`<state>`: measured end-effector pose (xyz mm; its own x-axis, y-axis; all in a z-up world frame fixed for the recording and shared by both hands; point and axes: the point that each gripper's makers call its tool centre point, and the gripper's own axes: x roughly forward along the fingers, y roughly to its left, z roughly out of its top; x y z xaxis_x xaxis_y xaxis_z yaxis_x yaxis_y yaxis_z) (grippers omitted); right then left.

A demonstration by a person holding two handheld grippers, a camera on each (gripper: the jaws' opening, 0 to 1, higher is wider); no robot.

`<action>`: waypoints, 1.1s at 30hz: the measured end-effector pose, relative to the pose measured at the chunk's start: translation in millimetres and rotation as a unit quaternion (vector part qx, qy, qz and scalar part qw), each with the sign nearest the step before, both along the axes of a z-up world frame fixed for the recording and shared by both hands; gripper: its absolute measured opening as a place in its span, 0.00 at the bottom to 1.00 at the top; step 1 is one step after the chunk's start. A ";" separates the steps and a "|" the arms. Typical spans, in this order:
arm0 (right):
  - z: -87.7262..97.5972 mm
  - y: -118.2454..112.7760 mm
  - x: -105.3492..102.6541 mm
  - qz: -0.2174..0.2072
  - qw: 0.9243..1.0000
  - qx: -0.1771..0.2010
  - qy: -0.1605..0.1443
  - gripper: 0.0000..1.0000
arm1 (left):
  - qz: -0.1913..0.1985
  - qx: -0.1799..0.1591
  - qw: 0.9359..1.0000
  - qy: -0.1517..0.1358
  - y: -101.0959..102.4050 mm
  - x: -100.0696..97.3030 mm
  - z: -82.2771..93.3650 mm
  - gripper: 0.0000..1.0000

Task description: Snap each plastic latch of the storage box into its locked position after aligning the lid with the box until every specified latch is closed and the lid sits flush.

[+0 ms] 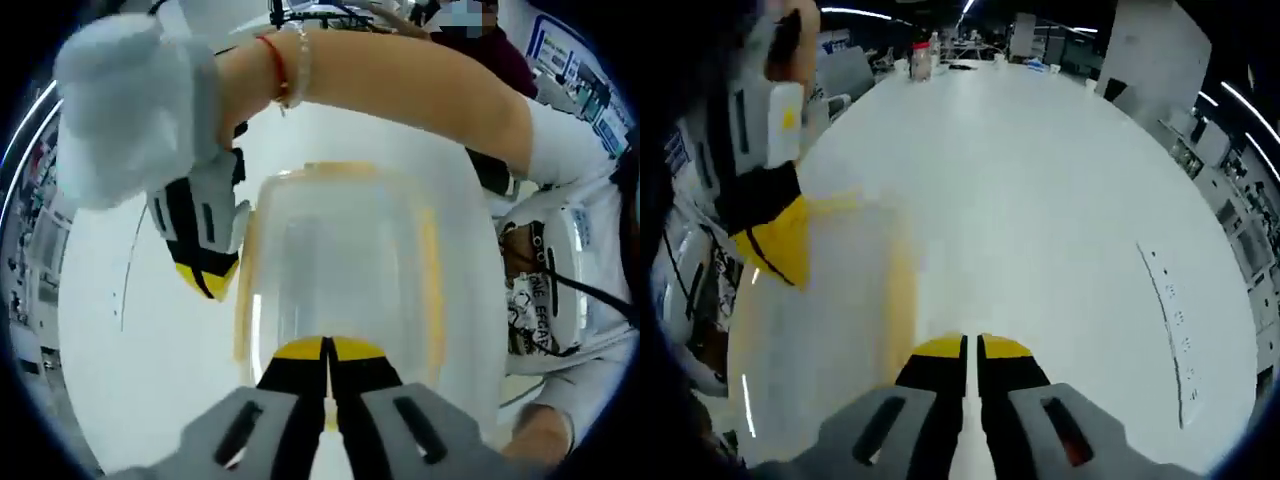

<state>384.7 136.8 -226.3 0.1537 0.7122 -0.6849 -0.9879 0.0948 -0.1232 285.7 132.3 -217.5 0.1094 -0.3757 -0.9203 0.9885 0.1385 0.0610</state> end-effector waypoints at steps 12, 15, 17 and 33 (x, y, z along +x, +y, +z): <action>79.8 -55.8 -24.7 -0.145 0.959 0.231 -0.083 0.10 | 0.055 -0.072 0.994 -0.055 12.4 14.3 2.6 0.11; 95.4 -70.8 -38.9 -0.171 0.940 0.288 -0.068 0.12 | 0.070 -0.143 0.983 -0.093 11.1 22.4 16.2 0.13; 100.4 -77.1 -46.5 -0.176 0.933 0.305 -0.077 0.14 | 0.079 -0.180 0.975 -0.108 9.9 22.6 26.5 0.14; 125.1 -149.6 -118.4 -0.249 0.874 0.346 -0.235 0.18 | 0.294 -0.434 0.767 -0.370 141.4 -19.6 146.3 0.23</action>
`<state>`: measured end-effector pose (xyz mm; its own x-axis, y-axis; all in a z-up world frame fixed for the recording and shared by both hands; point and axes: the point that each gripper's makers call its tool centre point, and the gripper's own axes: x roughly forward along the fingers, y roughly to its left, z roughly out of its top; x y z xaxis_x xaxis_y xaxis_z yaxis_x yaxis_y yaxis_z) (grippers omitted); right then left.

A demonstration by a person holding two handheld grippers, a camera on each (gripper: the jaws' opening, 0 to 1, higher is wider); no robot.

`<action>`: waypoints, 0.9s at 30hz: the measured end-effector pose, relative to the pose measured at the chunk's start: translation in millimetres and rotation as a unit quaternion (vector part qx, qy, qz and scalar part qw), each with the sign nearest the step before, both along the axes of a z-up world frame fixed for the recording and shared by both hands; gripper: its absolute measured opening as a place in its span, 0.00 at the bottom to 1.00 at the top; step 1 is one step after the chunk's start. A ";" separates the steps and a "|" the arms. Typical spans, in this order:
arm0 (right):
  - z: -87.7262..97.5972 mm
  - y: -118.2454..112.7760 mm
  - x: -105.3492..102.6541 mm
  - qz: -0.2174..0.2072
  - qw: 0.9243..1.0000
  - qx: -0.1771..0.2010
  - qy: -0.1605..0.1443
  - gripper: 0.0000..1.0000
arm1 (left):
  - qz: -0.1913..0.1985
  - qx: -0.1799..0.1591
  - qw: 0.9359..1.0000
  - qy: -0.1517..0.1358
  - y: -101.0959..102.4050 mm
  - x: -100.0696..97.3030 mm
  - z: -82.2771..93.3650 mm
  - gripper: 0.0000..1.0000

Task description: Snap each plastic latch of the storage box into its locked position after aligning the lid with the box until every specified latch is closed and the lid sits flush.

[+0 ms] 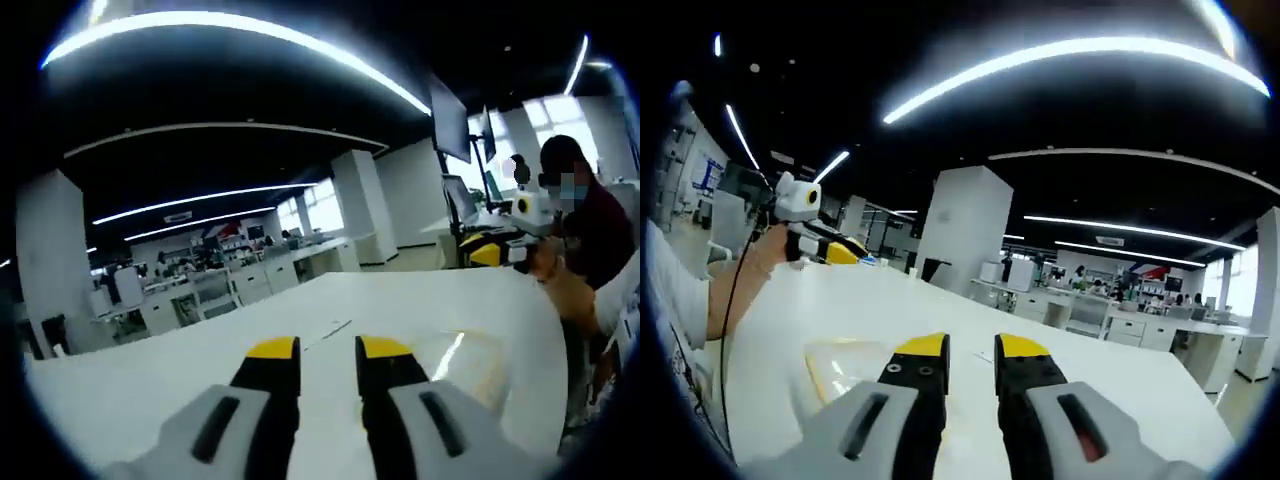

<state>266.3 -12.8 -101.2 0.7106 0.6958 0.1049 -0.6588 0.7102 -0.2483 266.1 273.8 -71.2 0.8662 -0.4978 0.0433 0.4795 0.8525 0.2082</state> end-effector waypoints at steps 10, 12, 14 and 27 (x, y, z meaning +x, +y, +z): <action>-30.0 -70.2 -23.2 -0.121 0.990 0.023 -0.063 0.20 | 0.157 -0.060 0.984 -0.063 82.6 -47.6 -29.6 0.26; -35.4 -80.4 -24.3 -0.131 0.988 0.033 -0.068 0.20 | 0.177 -0.076 0.978 -0.076 96.3 -50.5 -33.7 0.27; -39.8 -88.0 -22.9 -0.144 0.986 0.039 -0.070 0.20 | 0.203 -0.079 0.973 -0.080 107.5 -49.1 -41.8 0.27; -67.6 -117.8 -2.1 -0.236 0.967 -0.009 -0.098 0.21 | 0.230 -0.078 0.966 -0.085 126.0 -33.6 -80.3 0.30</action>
